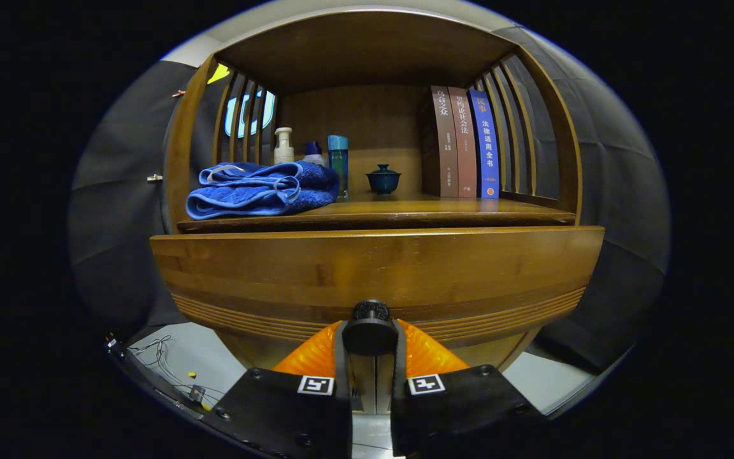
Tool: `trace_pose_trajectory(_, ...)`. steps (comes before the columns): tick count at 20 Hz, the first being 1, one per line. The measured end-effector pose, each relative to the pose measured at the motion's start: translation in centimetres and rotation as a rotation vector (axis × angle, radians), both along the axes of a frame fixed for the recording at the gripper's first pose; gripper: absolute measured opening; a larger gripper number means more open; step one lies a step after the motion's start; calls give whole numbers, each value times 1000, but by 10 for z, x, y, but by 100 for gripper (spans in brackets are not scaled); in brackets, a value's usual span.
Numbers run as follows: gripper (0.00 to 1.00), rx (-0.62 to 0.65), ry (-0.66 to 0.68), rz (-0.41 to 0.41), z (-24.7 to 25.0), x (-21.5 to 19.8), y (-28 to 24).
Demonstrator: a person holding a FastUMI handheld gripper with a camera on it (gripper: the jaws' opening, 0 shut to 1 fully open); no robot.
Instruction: Pull open the drawer, take out the items inside it, and place them on the countertop above the cabinet.
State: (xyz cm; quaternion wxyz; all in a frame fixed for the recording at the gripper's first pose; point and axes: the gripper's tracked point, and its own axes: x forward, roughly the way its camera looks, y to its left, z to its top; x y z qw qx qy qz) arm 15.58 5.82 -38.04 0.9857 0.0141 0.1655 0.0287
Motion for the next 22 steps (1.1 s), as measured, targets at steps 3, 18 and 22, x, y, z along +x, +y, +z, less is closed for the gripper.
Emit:
trace_pose_trajectory(3, 28, -4, 12, 6, 3, -35, -2)
trace_pose_trajectory(18, 28, -16, 69, 18, 1, -136, -9)
trace_pose_trajectory(22, 35, -28, 125, 28, -2, -141, -7)
